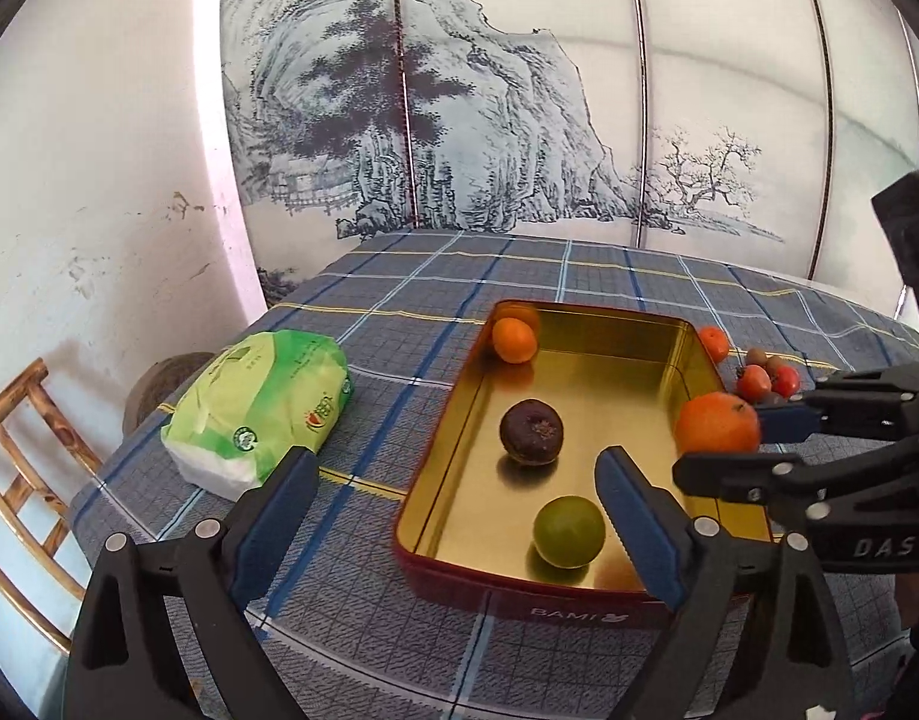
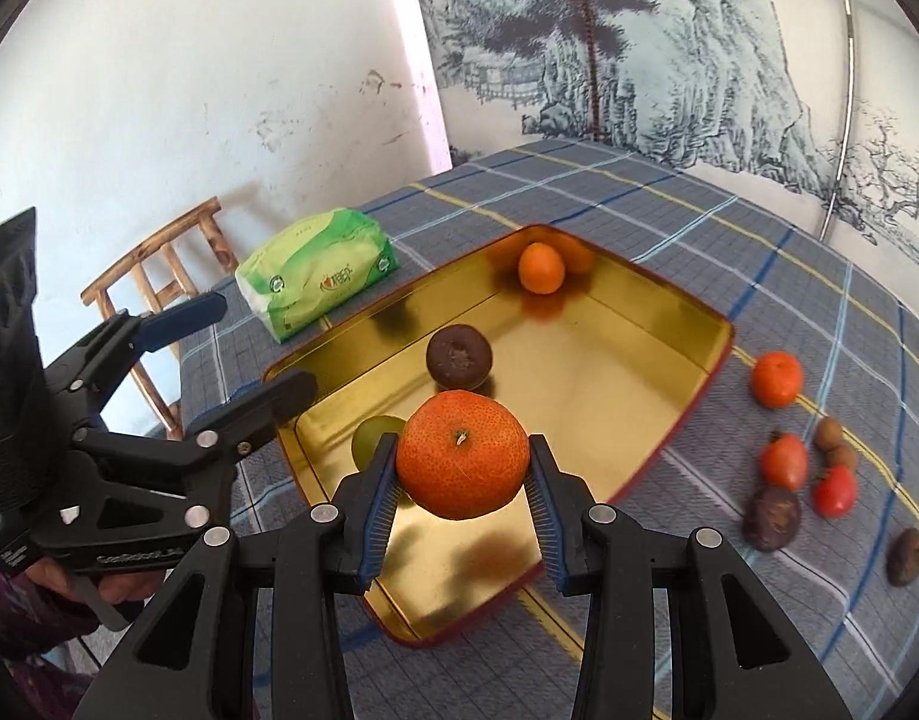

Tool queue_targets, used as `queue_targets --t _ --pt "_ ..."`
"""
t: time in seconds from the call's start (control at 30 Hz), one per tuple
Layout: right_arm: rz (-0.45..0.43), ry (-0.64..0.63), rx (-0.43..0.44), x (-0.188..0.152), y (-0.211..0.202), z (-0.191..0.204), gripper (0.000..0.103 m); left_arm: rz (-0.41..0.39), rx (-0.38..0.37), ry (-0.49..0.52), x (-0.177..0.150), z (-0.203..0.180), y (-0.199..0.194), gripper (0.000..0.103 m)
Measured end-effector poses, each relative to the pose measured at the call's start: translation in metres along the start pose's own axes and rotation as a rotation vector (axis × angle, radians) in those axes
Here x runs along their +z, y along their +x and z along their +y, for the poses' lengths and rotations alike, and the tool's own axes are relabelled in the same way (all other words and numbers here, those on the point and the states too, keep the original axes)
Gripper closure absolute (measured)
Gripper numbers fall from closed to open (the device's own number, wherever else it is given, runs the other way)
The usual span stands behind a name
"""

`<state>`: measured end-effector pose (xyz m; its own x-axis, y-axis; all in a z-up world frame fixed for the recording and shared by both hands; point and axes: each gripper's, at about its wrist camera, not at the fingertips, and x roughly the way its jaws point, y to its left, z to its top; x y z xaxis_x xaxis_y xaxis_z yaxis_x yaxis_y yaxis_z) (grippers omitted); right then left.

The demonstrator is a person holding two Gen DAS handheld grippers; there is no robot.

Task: Organize fruits
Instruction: 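Carry the orange with the right gripper into the tin and release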

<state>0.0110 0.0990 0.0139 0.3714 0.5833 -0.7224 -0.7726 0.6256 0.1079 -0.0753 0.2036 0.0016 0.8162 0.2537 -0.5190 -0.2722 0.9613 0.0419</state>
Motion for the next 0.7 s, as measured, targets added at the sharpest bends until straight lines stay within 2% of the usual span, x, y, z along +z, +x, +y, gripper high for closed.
queue_targets --t 0.47,0.7 --pt "0.083 -0.004 -0.021 0.003 0.033 0.006 0.061 0.005 0.027 -0.050 -0.010 0.021 -0.002 0.007" --pt "0.111 0.007 -0.046 0.011 0.048 0.002 0.061 0.009 0.024 -0.041 -0.013 0.023 -0.004 0.007"
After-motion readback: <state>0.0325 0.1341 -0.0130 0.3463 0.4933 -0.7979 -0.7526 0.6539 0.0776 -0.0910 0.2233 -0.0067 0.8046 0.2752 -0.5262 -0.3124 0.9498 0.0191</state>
